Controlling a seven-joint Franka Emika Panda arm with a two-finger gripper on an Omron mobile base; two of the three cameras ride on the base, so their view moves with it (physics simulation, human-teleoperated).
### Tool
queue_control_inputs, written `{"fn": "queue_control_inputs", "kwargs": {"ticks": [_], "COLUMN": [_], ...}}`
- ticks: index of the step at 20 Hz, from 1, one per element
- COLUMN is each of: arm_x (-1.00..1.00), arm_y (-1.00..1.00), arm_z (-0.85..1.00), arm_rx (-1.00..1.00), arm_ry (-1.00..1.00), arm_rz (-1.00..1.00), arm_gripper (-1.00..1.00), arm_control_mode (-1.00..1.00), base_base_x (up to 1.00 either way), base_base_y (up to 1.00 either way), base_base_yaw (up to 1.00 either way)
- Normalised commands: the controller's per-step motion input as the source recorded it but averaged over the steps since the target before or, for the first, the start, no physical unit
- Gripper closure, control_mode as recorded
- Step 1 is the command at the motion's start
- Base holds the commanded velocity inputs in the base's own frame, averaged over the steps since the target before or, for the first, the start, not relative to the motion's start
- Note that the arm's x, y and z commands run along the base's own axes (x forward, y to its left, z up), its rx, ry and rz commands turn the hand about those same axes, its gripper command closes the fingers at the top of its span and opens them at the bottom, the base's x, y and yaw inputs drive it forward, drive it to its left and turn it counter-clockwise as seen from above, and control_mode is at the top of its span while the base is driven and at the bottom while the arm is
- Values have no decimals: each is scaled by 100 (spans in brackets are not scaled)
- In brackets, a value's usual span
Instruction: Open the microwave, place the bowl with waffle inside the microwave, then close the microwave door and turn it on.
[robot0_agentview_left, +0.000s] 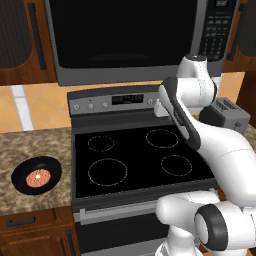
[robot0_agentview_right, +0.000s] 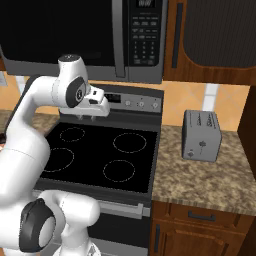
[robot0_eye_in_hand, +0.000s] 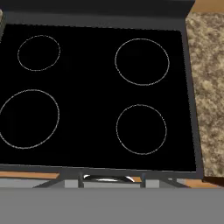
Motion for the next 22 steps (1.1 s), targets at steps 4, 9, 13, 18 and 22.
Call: {"fn": "queue_control_inputs", "kwargs": {"ticks": [4, 9, 13, 18, 22], "arm_x": [-19, -16, -1, 2, 1], "arm_y": [-26, -42, -14, 0, 0], "arm_z": [16, 55, 66, 86, 76], "arm_rx": [12, 14, -1, -14, -10], "arm_ry": [-13, -25, -18, 0, -4], "arm_rz": [0, 0, -6, -11, -16], "arm_gripper": [-100, -100, -100, -100, -100], "arm_control_mode": [-100, -100, -100, -100, -100], "base_base_x": [0, 0, 0, 0, 0], "base_base_y": [0, 0, 0, 0, 0], "base_base_yaw": [0, 0, 0, 0, 0]}}
